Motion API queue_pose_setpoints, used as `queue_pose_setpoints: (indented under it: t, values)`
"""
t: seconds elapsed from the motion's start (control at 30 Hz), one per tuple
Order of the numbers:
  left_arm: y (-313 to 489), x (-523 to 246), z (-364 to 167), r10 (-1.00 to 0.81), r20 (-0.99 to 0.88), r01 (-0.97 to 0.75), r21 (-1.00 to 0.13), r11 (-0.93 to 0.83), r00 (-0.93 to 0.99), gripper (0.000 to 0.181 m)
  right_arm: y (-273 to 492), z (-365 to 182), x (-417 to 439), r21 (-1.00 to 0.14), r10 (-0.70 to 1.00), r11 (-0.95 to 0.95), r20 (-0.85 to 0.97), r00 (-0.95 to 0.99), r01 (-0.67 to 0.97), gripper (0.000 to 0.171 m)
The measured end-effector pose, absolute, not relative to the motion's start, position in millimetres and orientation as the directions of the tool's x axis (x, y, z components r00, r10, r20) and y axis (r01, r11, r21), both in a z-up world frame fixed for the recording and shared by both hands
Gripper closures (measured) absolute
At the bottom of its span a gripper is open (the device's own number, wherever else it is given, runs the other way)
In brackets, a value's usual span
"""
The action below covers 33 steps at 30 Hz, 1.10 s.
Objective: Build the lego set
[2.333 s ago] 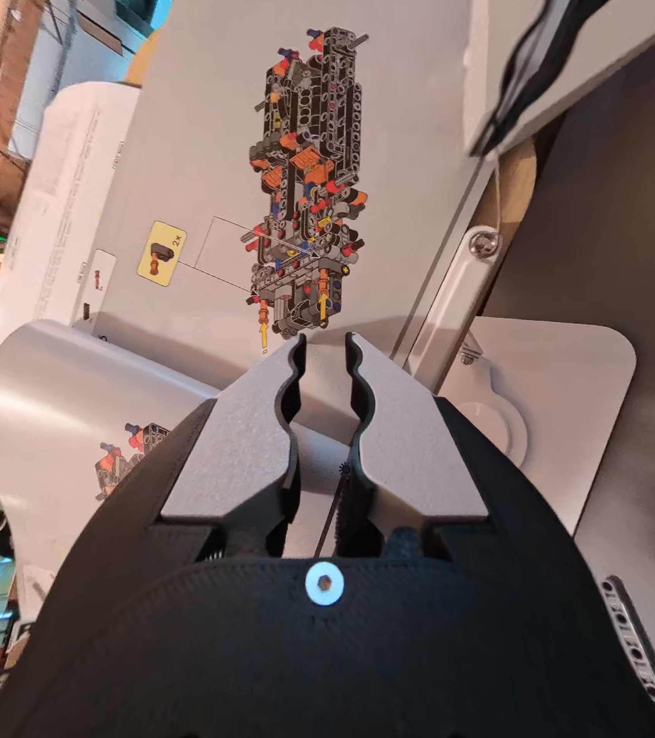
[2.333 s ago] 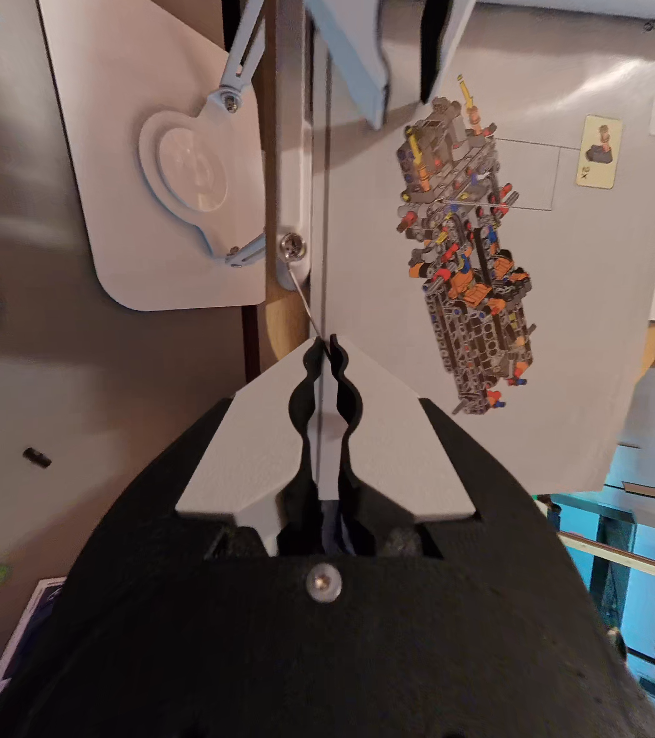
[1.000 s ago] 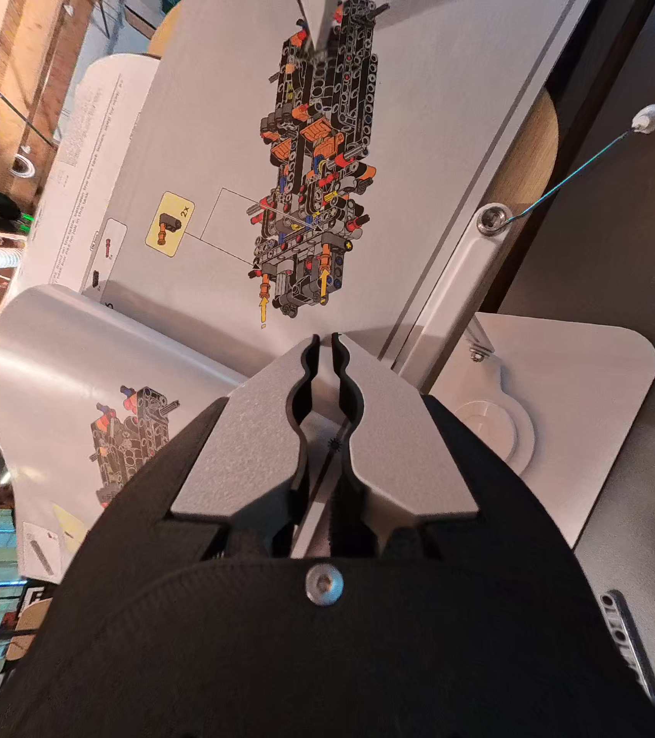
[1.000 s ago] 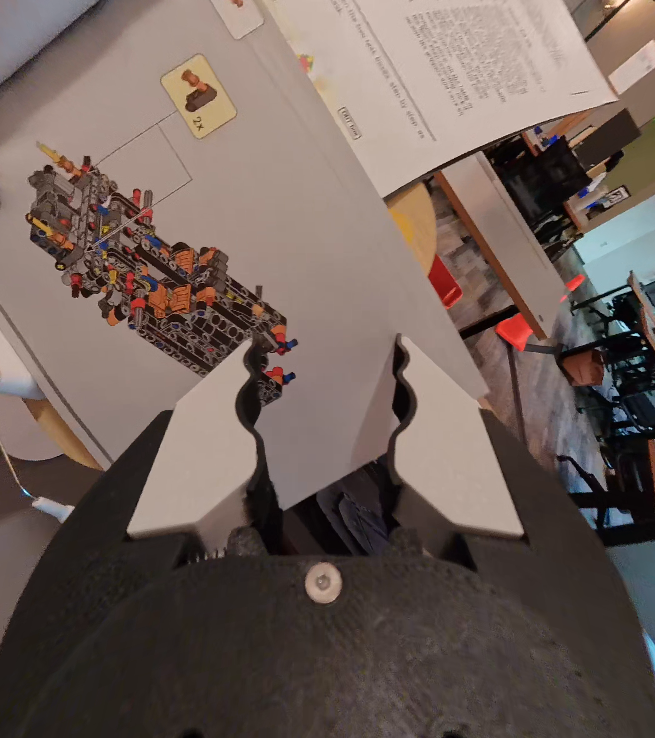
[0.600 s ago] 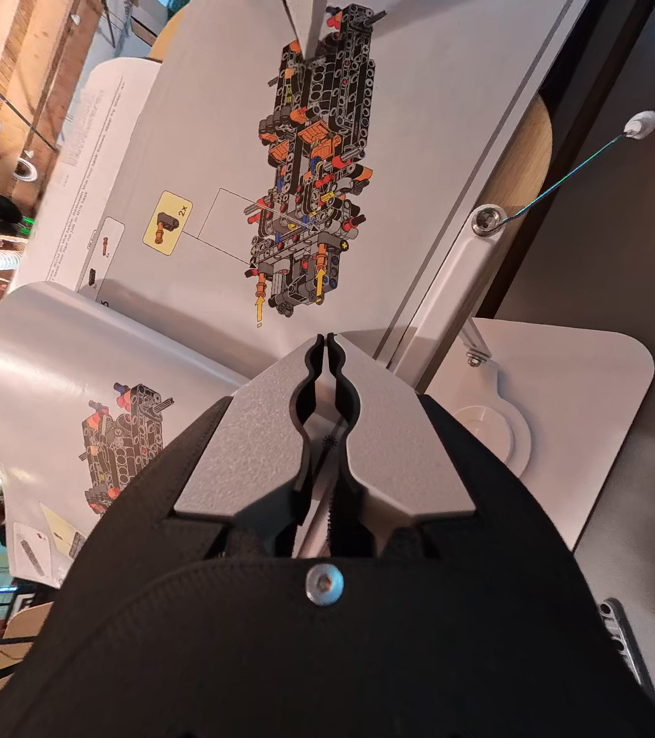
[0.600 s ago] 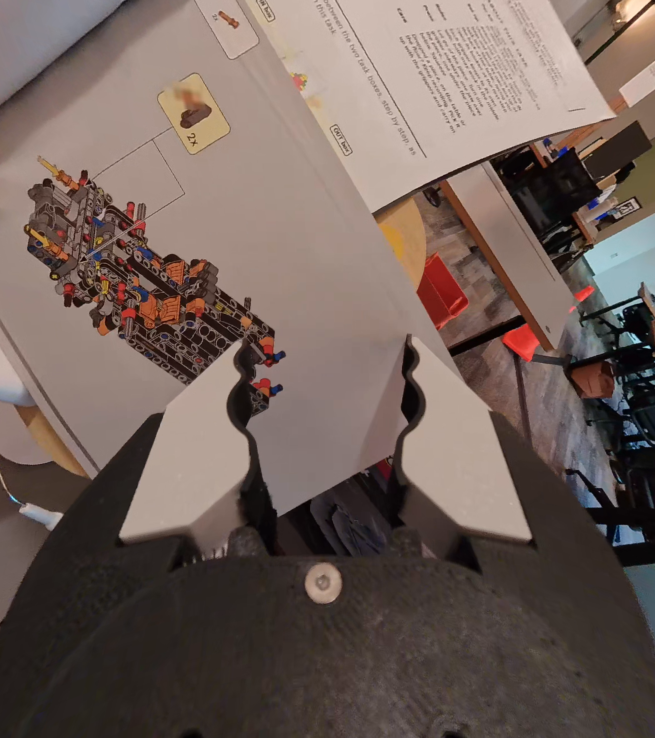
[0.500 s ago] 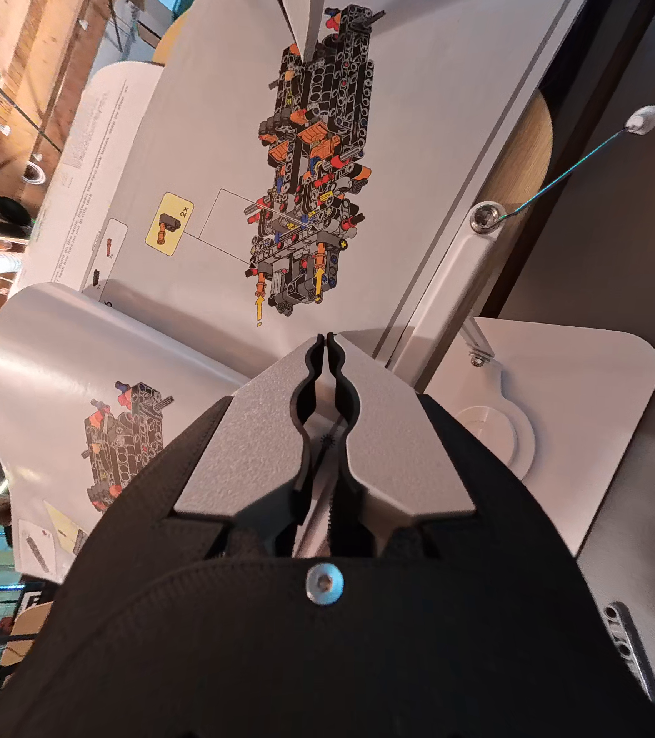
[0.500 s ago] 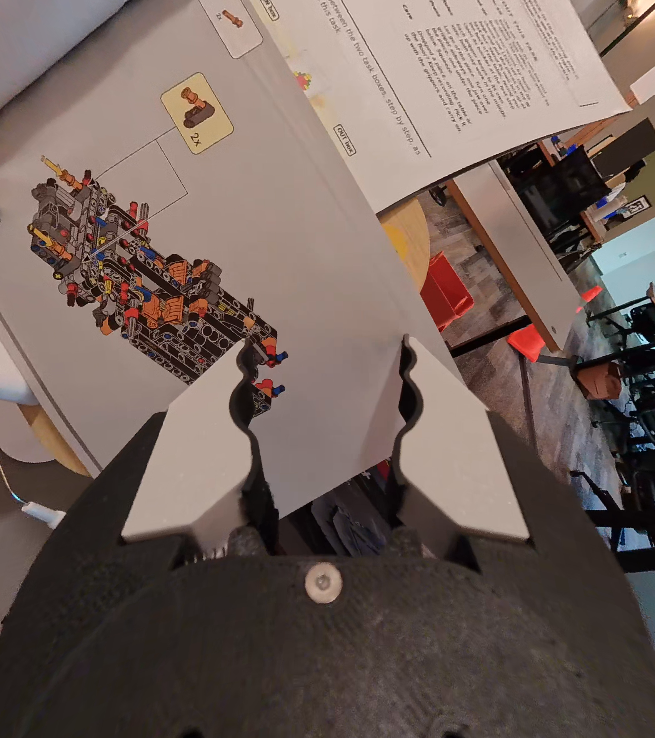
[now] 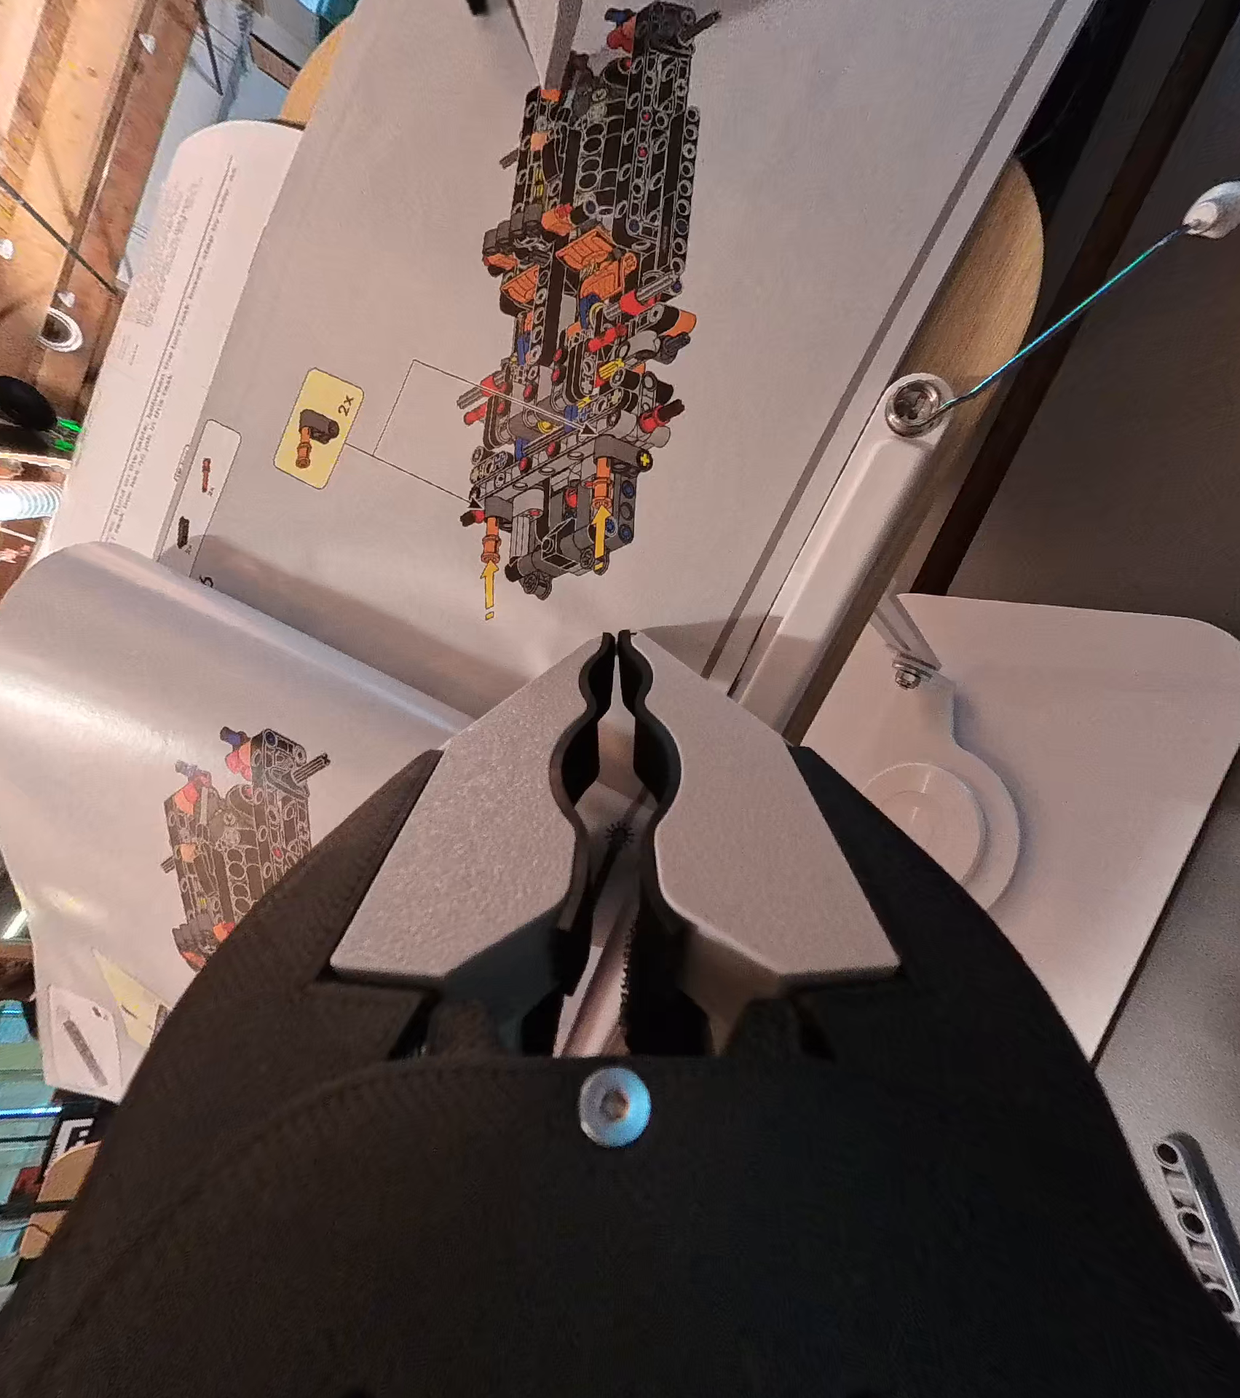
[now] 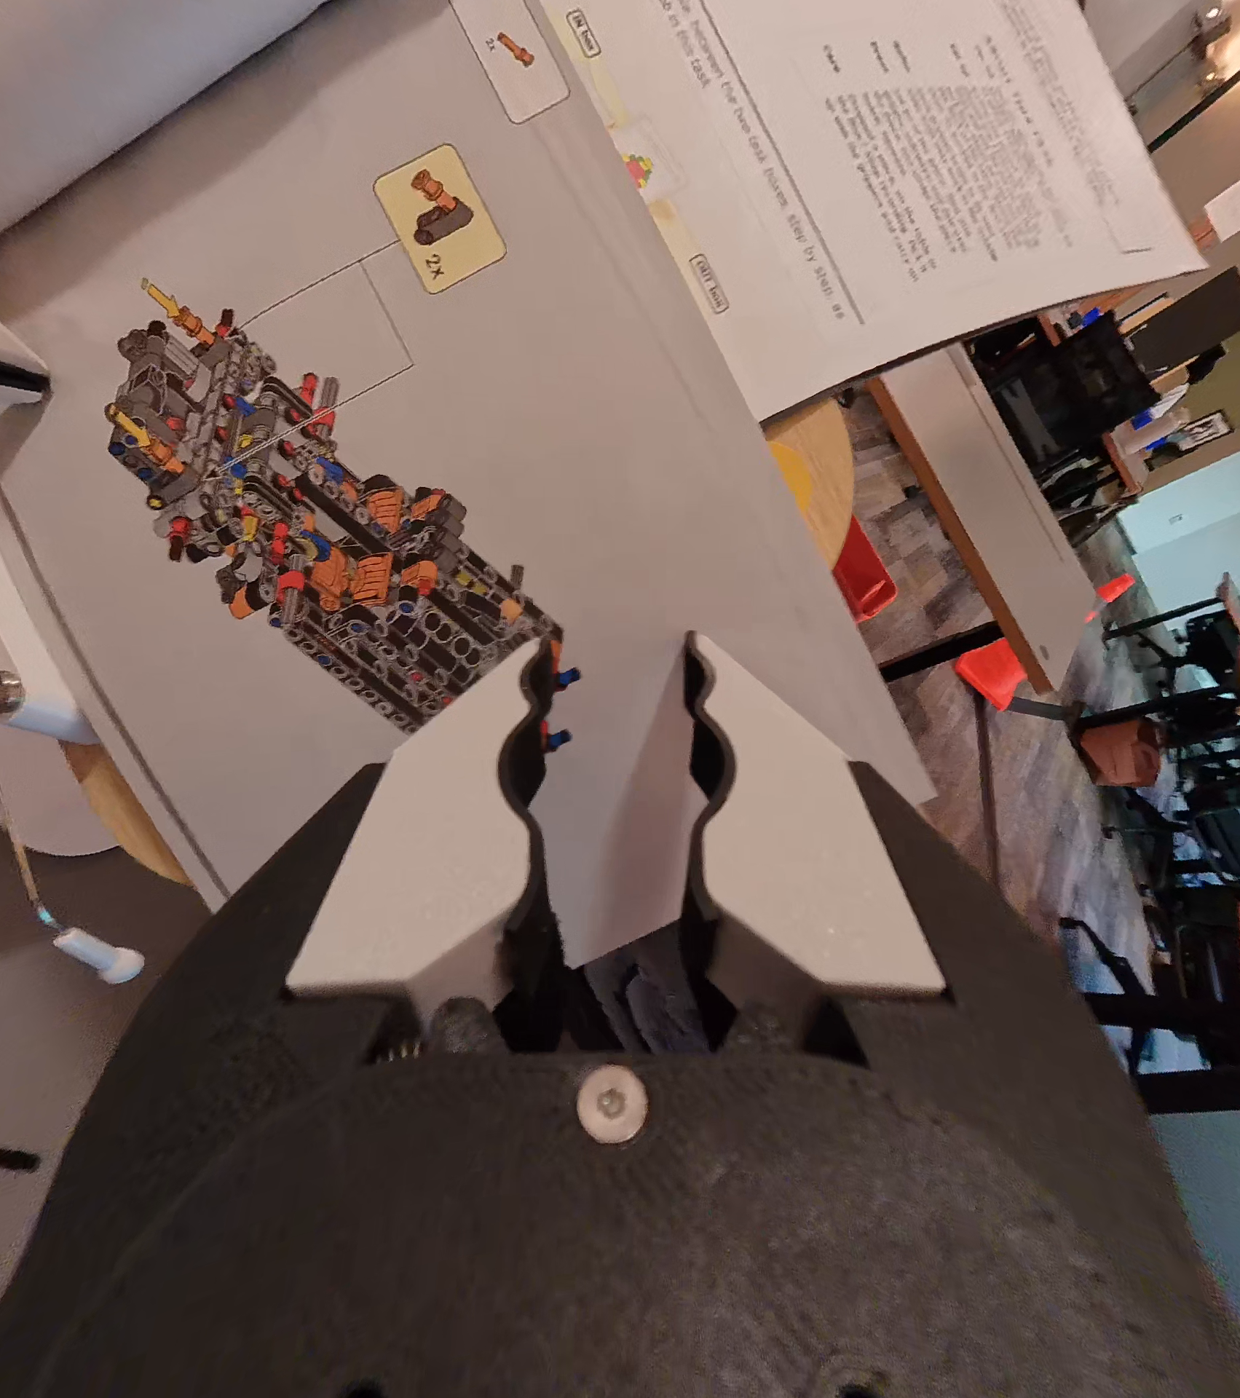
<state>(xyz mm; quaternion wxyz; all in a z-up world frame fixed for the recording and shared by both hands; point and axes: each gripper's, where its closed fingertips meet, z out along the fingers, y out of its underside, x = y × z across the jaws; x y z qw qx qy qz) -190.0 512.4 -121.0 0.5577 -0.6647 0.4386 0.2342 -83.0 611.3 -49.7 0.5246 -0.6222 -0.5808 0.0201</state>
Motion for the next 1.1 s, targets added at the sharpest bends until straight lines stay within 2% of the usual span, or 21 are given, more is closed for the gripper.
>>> queue_pose_setpoints:
  t: [0.07,0.17,0.33,0.53,0.63,0.87,0.93,1.0,1.1]
  values:
    - [511.6,-189.4,-121.6,-0.326,-0.8,-0.846,-0.534,0.007,0.503,0.181,620.3,-38.6,-78.5,-0.695,0.723,0.214,0.585,0.367,0.687,0.113]
    - [511.0,-189.3,-122.0,-0.326,-0.804,-0.848,-0.53,0.01,0.498,0.181,631.5,-33.0,-76.7,-0.728,0.754,0.171,0.53,0.387,0.664,0.097]
    - [512.4,-189.4,-122.2,-0.33,-0.804,-0.85,-0.526,0.01,0.494,0.181,634.3,-35.9,-76.6,-0.726,0.772,0.168,0.517,0.369,0.666,0.099]
    - [512.4,-189.5,-122.3,-0.325,-0.81,-0.854,-0.52,0.013,0.488,0.181,632.5,-33.0,-74.4,-0.701,0.718,0.218,0.586,0.375,0.679,0.102]
    - [512.3,-189.7,-122.2,-0.324,-0.811,-0.855,-0.518,0.011,0.487,0.181,631.5,-33.2,-73.1,-0.691,0.71,0.227,0.6,0.369,0.687,0.107]
    - [511.7,-189.8,-122.4,-0.327,-0.813,-0.86,-0.511,0.004,0.481,0.181,624.3,-29.0,-66.8,-0.666,0.66,0.278,0.656,0.366,0.692,0.135]
    - [511.5,-190.1,-122.3,-0.329,-0.813,-0.861,-0.509,0.001,0.481,0.181,616.3,-27.0,-66.9,-0.664,0.656,0.301,0.665,0.357,0.685,0.151]
    - [510.9,-190.1,-122.2,-0.335,-0.808,-0.859,-0.513,-0.004,0.484,0.181,607.8,-33.0,-67.4,-0.686,0.709,0.259,0.613,0.349,0.68,0.165]
    - [509.7,-190.2,-120.5,-0.333,-0.81,-0.861,-0.508,-0.01,0.482,0.181,596.1,-35.0,-68.8,-0.717,0.75,0.247,0.567,0.34,0.651,0.168]
